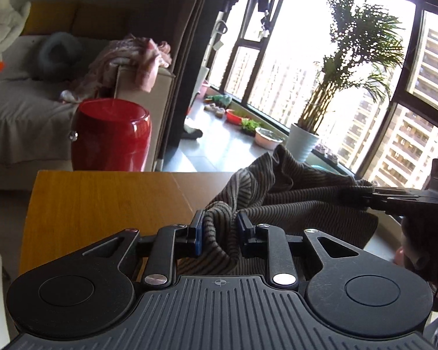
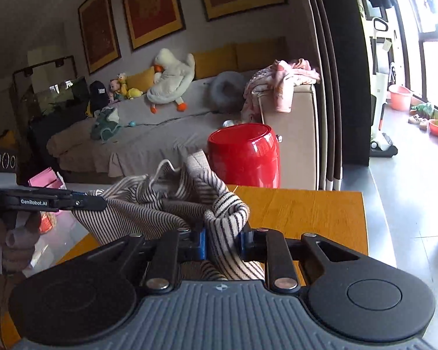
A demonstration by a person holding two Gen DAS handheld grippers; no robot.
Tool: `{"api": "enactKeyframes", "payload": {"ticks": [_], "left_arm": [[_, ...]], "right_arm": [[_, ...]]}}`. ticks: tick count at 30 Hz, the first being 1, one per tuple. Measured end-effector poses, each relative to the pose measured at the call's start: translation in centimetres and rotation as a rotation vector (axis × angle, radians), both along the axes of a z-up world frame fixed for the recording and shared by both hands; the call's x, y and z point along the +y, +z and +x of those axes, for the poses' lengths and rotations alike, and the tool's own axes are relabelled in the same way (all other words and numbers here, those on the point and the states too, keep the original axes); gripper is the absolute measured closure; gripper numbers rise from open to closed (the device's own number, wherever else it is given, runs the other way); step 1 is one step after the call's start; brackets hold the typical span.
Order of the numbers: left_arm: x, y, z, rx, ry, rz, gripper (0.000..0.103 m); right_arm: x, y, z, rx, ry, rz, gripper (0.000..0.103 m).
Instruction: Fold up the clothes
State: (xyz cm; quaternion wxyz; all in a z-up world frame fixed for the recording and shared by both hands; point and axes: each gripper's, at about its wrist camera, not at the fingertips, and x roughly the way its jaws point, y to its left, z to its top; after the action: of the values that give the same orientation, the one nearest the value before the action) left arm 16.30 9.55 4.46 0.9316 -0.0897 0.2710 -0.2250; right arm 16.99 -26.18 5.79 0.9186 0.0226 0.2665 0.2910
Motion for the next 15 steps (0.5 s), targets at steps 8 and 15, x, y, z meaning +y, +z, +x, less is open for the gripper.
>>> {"api": "enactKeyframes", "payload": {"ticks": [8,15], "left_arm": [[-0.5,-2.6,-9.1,0.089,-0.053,0.057,0.076],[1.5,-5.0,-11.6,0.166,0.011,0.149,0.062]], "right_arm": [[-1.1,-3.1,-7.3,0.065,0.012,-0.073,0.085],[-2.7,-5.9,-13.2,0.145,0.025,-0.115,0.074]]}}
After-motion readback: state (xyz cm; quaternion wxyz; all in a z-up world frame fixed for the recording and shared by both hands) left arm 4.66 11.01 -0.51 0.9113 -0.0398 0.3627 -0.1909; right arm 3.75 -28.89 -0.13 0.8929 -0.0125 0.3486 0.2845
